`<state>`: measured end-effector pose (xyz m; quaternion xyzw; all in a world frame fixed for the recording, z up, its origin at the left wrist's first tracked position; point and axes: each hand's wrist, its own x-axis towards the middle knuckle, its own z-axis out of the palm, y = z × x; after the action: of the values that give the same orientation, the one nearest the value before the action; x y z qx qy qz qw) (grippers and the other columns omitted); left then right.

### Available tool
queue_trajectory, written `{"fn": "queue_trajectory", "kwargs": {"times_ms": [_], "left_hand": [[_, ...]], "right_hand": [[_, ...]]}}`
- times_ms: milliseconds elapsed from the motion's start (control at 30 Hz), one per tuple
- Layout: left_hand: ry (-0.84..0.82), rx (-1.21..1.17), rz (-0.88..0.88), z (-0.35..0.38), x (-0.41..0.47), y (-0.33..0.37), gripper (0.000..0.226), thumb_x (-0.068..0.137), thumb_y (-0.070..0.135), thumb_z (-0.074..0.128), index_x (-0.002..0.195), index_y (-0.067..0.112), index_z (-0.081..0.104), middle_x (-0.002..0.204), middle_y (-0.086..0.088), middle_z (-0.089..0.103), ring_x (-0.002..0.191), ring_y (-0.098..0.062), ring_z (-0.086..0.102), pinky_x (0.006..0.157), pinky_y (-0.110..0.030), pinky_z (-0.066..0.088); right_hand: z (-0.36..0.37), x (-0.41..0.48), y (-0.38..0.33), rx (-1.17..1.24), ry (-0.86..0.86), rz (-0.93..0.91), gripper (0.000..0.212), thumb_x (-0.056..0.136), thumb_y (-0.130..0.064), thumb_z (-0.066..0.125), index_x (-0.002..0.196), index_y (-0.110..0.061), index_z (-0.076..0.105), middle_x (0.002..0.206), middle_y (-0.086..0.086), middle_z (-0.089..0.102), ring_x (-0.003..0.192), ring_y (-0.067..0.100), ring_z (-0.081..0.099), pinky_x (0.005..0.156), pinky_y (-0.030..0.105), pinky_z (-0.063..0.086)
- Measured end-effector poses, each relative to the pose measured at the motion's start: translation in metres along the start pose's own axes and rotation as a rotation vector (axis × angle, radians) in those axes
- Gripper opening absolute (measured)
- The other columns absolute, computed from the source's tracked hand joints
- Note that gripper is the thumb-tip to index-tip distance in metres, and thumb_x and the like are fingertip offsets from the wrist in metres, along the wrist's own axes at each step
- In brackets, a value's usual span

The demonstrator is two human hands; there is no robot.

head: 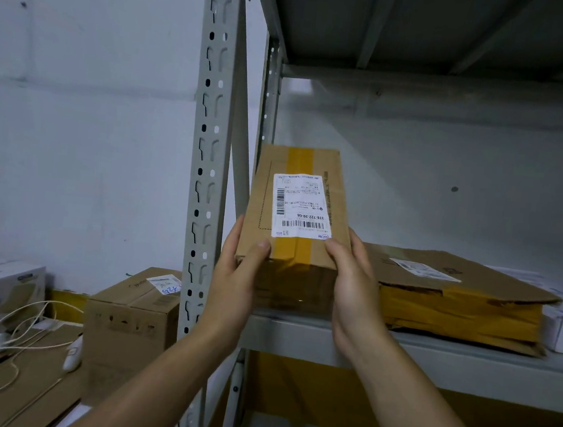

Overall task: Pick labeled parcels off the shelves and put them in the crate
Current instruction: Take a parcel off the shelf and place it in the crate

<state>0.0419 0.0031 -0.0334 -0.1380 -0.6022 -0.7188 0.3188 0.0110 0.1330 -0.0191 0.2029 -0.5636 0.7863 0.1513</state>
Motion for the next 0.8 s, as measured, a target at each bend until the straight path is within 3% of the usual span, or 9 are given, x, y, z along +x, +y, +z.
{"fn": "queue_trajectory", "kwargs": {"times_ms": [133,200,300,433,533,600,700,800], "left_hand": [[-0.001,-0.017,-0.054,-0.001,0.009,0.001,0.062,0.089,0.032,0.061,0.144,0.041,0.033,0.111,0.025,0.055,0.103,0.003,0.054,0.080,-0.021,0.049],[-0.015,-0.002,-0.073,-0.003,0.013,-0.001,0.066,0.088,0.025,0.065,0.144,0.040,0.033,0.110,0.024,0.056,0.105,0.001,0.054,0.082,-0.023,0.048],[-0.027,0.025,-0.090,-0.006,0.019,-0.005,0.066,0.089,0.014,0.065,0.140,0.040,0.032,0.108,0.024,0.056,0.101,0.004,0.054,0.076,-0.018,0.045],[-0.035,0.070,-0.111,-0.008,0.025,-0.011,0.058,0.092,0.019,0.063,0.134,0.045,0.032,0.110,0.022,0.055,0.102,0.001,0.054,0.074,-0.018,0.046],[-0.031,0.111,-0.111,-0.011,0.026,-0.021,0.055,0.093,0.023,0.061,0.140,0.037,0.036,0.120,0.013,0.058,0.110,-0.007,0.057,0.079,-0.020,0.051],[-0.026,0.139,-0.103,-0.012,0.025,-0.025,0.054,0.094,0.026,0.060,0.142,0.036,0.038,0.122,0.012,0.060,0.111,-0.007,0.059,0.079,-0.019,0.054],[-0.015,0.182,-0.090,-0.010,0.026,-0.028,0.054,0.095,0.028,0.057,0.143,0.036,0.035,0.125,0.012,0.057,0.111,-0.004,0.057,0.075,-0.014,0.053],[0.000,0.204,-0.094,-0.008,0.032,-0.031,0.053,0.096,0.030,0.057,0.144,0.034,0.035,0.131,0.008,0.055,0.116,-0.010,0.055,0.087,-0.023,0.052]], "right_hand": [[0.003,0.017,0.004,0.037,0.005,0.164,0.026,0.097,-0.032,0.054,0.122,-0.032,0.062,0.106,-0.003,0.075,0.100,0.020,0.071,0.087,0.048,0.058],[0.003,0.026,0.010,0.018,0.001,0.197,0.028,0.094,-0.038,0.056,0.120,-0.032,0.064,0.106,-0.002,0.075,0.102,0.023,0.070,0.091,0.050,0.056],[0.004,0.031,0.016,-0.038,-0.009,0.220,0.045,0.081,-0.054,0.060,0.123,-0.039,0.061,0.111,-0.006,0.073,0.109,0.023,0.066,0.095,0.051,0.052],[0.001,0.031,0.021,-0.073,-0.025,0.240,0.066,0.074,-0.066,0.065,0.134,-0.042,0.050,0.123,-0.008,0.067,0.115,0.020,0.062,0.098,0.050,0.051],[-0.005,0.023,0.027,-0.165,-0.069,0.182,0.049,0.091,-0.046,0.063,0.137,-0.038,0.048,0.124,-0.008,0.065,0.111,0.015,0.064,0.094,0.042,0.055],[-0.009,0.017,0.029,-0.264,-0.097,0.129,0.049,0.095,-0.036,0.060,0.141,-0.038,0.043,0.127,-0.011,0.061,0.114,0.011,0.060,0.095,0.037,0.054],[-0.011,0.017,0.032,-0.331,-0.077,0.077,0.050,0.095,-0.036,0.060,0.142,-0.036,0.043,0.127,-0.012,0.061,0.115,0.010,0.059,0.097,0.039,0.053],[-0.010,0.021,0.035,-0.366,-0.045,0.067,0.048,0.093,-0.036,0.062,0.139,-0.033,0.048,0.123,-0.011,0.063,0.112,0.010,0.060,0.098,0.040,0.052]]}}
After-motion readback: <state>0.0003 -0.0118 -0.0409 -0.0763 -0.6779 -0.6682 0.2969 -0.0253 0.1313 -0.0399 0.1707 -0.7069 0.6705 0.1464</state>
